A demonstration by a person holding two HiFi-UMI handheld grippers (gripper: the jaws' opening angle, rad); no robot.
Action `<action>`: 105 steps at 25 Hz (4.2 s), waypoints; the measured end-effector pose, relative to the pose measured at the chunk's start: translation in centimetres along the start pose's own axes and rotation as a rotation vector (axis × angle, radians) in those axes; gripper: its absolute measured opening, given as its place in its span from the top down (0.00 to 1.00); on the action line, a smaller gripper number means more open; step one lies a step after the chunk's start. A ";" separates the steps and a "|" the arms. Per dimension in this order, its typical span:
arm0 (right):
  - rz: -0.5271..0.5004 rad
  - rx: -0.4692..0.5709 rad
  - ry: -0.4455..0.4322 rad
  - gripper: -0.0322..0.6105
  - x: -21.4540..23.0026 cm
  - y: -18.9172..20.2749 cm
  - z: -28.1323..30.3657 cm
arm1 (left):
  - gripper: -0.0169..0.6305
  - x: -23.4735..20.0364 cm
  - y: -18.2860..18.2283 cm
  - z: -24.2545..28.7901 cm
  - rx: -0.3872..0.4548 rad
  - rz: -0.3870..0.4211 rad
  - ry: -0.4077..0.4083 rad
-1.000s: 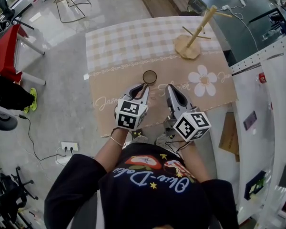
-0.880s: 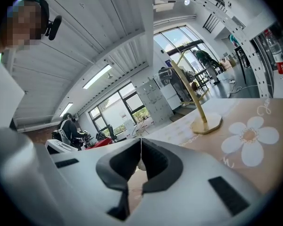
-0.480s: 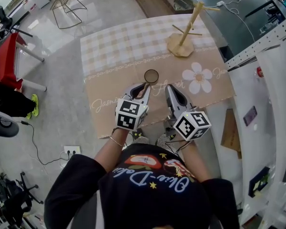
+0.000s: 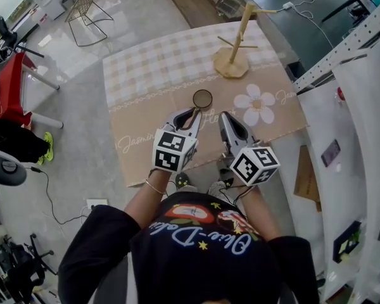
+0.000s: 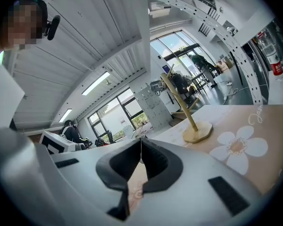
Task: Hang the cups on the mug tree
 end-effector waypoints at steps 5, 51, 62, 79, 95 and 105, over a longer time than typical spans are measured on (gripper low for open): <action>0.003 0.017 -0.004 0.93 0.6 -0.7 -0.5 | 0.90 1.2 -0.9 0.4 0.016 0.027 0.018; 0.021 0.113 -0.077 0.93 7.6 -7.7 -3.4 | 0.90 8.2 -7.2 5.6 0.078 0.069 0.020; 0.019 0.073 -0.120 0.93 9.3 -8.3 -3.6 | 0.90 9.1 -7.2 6.4 0.089 0.024 -0.022; 0.073 0.039 -0.193 0.93 10.0 -7.7 -4.3 | 0.90 10.8 -7.3 5.2 0.087 0.000 -0.095; 0.101 0.061 -0.234 0.93 10.4 -8.6 -5.5 | 0.90 12.2 -9.1 5.1 0.111 0.002 -0.093; 0.138 0.078 -0.208 0.93 11.4 -8.2 -6.2 | 0.90 12.7 -9.1 5.6 0.112 0.013 -0.080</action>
Point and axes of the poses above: the fingertips, and each gripper's own axes: z forward along the fingers, x to its right, y out of its underside, the point moved 6 cm from there along -z, backward along the fingers, and after that the axes turned 5 degrees about -y, right-handed, at the moved point
